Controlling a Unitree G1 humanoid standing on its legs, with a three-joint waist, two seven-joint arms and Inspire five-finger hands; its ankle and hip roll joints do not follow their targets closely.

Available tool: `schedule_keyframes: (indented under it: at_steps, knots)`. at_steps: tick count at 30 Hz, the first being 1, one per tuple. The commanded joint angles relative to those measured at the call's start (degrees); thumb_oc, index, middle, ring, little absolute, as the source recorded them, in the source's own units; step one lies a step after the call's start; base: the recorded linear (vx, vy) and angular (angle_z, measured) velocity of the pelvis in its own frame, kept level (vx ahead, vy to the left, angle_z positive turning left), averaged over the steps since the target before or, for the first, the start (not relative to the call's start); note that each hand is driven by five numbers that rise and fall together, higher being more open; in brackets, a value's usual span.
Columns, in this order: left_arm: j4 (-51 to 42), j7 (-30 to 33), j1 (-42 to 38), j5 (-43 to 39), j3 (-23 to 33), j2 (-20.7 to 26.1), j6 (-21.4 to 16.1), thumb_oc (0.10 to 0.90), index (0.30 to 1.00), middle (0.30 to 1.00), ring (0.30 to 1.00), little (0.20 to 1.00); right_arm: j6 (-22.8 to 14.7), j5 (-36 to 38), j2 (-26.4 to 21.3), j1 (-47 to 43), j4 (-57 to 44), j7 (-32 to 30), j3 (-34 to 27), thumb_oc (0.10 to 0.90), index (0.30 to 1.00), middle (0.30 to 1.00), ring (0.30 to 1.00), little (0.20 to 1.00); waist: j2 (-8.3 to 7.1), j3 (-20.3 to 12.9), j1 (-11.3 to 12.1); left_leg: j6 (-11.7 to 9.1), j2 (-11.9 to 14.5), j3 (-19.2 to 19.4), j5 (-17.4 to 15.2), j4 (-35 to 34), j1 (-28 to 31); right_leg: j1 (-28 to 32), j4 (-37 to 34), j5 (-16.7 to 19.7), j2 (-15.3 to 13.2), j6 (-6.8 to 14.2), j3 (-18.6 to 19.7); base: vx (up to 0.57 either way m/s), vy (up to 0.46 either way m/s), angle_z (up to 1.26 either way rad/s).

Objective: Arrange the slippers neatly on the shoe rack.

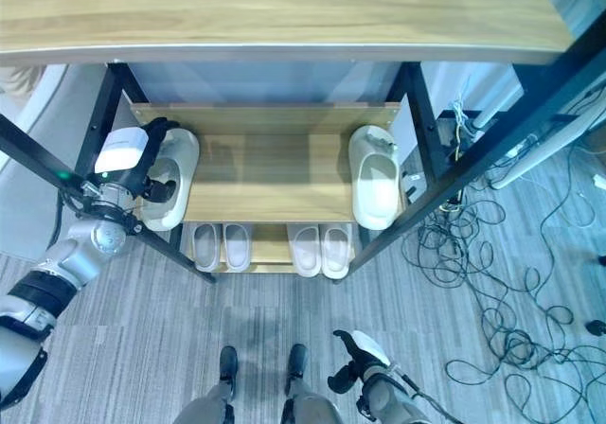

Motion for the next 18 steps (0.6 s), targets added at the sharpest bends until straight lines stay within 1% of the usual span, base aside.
schedule_keyframes:
  at_steps: [1, 11, 12, 13, 14, 18]
  knots:
    - [4.74, 3.06, -10.73, 0.69, 1.46, 4.97, 0.85, 0.8, 0.9, 0.9, 0.9, 0.9, -2.06, 2.21, -1.82, 2.45, -4.89, -0.11, 0.5, 0.8, 0.9, 0.9, 0.9, 0.9, -2.05, -2.95, 1.17, -0.73, -0.69, 0.03, -3.09, 0.11, -0.88, 0.62, 0.36, -4.76, -4.61, 6.76, 1.49, 0.0, 0.0, 0.0]
    - [8.31, 3.1, -14.29, 1.13, -0.57, 5.8, 1.54, 0.8, 0.9, 0.9, 0.9, 0.9, -2.54, 3.18, -2.03, 2.94, -6.82, 0.19, 0.63, 0.8, 0.9, 0.9, 0.9, 0.9, -2.49, -2.91, 0.6, -0.65, -0.77, 0.13, -3.16, 0.11, -1.24, 0.04, 0.36, -4.56, -4.54, 6.76, 1.71, 0.0, 0.0, 0.0]
    - [9.14, 2.77, -14.87, 1.67, -1.26, 6.07, 1.65, 0.715, 0.773, 0.773, 0.773, 0.773, -2.64, 3.27, -2.21, 3.12, -7.15, 0.34, 0.74, 0.8, 0.9, 0.9, 0.9, 0.9, -2.45, -2.96, 0.45, -0.61, -0.73, 0.23, -3.19, 0.11, -1.26, -0.08, 0.36, -4.47, -4.63, 6.81, 1.78, 0.0, 0.0, 0.0]
    - [9.26, 2.57, -15.12, 1.87, -1.57, 6.25, 1.69, 0.516, 0.474, 0.474, 0.474, 0.474, -2.67, 3.4, -2.24, 3.21, -7.4, 0.36, 0.62, 0.8, 0.9, 0.9, 0.9, 0.9, -2.49, -2.94, 0.43, -0.56, -0.77, 0.3, -3.21, 0.11, -1.32, -0.12, 0.36, -4.46, -4.64, 6.8, 1.85, 0.0, 0.0, 0.0]
    - [9.31, 2.34, -15.14, 2.06, -1.71, 6.33, 1.65, 0.4, 0.3, 0.3, 0.3, 0.3, -2.71, 3.47, -2.26, 3.3, -7.7, 0.43, 0.53, 0.8, 0.9, 0.9, 0.9, 0.9, -2.5, -2.94, 0.4, -0.53, -0.81, 0.33, -3.22, 0.11, -1.31, -0.16, 0.36, -4.43, -4.68, 6.8, 1.89, 0.0, 0.0, 0.0]
    - [8.46, 2.05, -14.59, 1.55, -1.19, 6.41, 1.39, 0.4, 0.3, 0.3, 0.3, 0.3, -2.82, 3.6, -2.42, 3.39, -8.7, 0.65, 0.38, 0.8, 0.9, 0.9, 0.9, 0.9, -2.29, -2.9, 0.33, -0.41, -0.91, 0.46, -3.33, 0.11, -1.31, -0.31, 0.36, -4.42, -4.8, 6.83, 2.07, 0.0, 0.0, 0.0]
